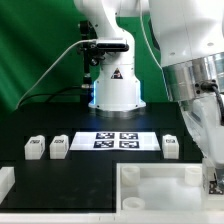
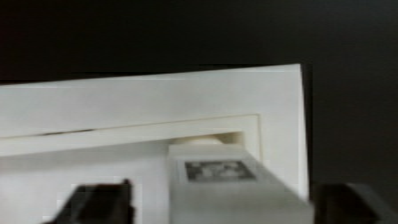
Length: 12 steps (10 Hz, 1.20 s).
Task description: Assemble one leg
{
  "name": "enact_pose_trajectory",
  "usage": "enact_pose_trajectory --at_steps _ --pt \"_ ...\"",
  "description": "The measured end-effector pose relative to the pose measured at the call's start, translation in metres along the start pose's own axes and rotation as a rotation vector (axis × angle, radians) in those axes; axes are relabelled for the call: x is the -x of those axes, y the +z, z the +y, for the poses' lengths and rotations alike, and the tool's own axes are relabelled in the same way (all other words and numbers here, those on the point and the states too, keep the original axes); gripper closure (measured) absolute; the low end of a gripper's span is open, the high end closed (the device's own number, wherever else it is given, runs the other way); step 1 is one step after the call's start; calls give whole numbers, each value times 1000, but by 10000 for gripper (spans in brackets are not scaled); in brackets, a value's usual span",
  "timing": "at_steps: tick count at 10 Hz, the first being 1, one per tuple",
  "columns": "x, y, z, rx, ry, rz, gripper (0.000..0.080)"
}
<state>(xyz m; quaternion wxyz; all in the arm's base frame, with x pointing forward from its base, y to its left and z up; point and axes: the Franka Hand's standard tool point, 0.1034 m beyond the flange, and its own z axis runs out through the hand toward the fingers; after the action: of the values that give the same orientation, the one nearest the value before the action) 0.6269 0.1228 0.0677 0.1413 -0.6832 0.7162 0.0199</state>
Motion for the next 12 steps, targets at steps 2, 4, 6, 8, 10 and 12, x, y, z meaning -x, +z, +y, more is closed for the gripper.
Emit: enact_pose_trajectory --at_steps 2,4,6,8,10,12 --pt "0 0 2 21 -163 -7 186" --pt "4 -5 1 122 -533 -28 186" --pt "1 -4 -2 101 -711 -26 151" --pt "0 -4 -3 104 -889 -28 151" --pt "2 -5 -5 146 -1259 40 151" --pt "1 0 -1 137 -1450 61 151"
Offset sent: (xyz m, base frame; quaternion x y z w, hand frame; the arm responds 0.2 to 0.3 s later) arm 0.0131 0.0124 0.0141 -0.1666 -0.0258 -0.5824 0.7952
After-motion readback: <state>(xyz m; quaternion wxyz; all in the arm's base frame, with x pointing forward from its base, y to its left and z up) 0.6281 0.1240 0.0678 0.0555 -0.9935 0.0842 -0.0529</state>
